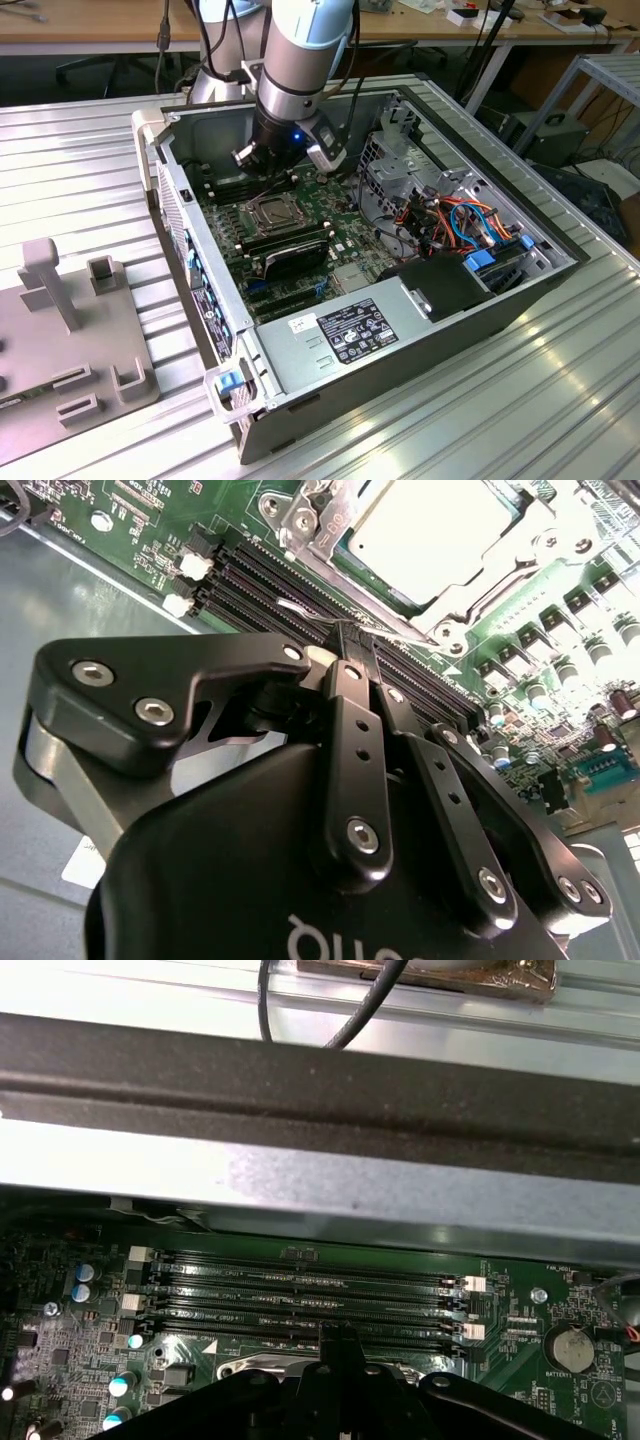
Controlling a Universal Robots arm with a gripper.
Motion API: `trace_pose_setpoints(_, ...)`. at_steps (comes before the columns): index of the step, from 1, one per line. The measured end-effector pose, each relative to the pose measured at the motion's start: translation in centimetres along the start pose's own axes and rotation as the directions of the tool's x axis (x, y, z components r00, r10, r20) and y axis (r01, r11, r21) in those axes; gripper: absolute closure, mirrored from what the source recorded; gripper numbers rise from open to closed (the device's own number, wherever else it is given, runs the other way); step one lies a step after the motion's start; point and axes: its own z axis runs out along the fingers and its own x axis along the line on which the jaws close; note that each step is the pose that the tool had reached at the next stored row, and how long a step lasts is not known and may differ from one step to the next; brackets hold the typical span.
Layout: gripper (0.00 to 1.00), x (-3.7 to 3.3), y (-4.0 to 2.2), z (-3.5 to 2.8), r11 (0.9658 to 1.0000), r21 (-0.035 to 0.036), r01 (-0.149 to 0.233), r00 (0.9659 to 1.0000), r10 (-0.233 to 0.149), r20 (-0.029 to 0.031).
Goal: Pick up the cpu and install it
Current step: 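Install the first cpu locking lever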
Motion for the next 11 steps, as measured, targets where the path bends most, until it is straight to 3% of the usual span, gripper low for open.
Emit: trace_pose_setpoints(11,0.89,0.01,-0.03,0.17,1.0000,0.0000,0.000,1.0000,0.000,0.0000)
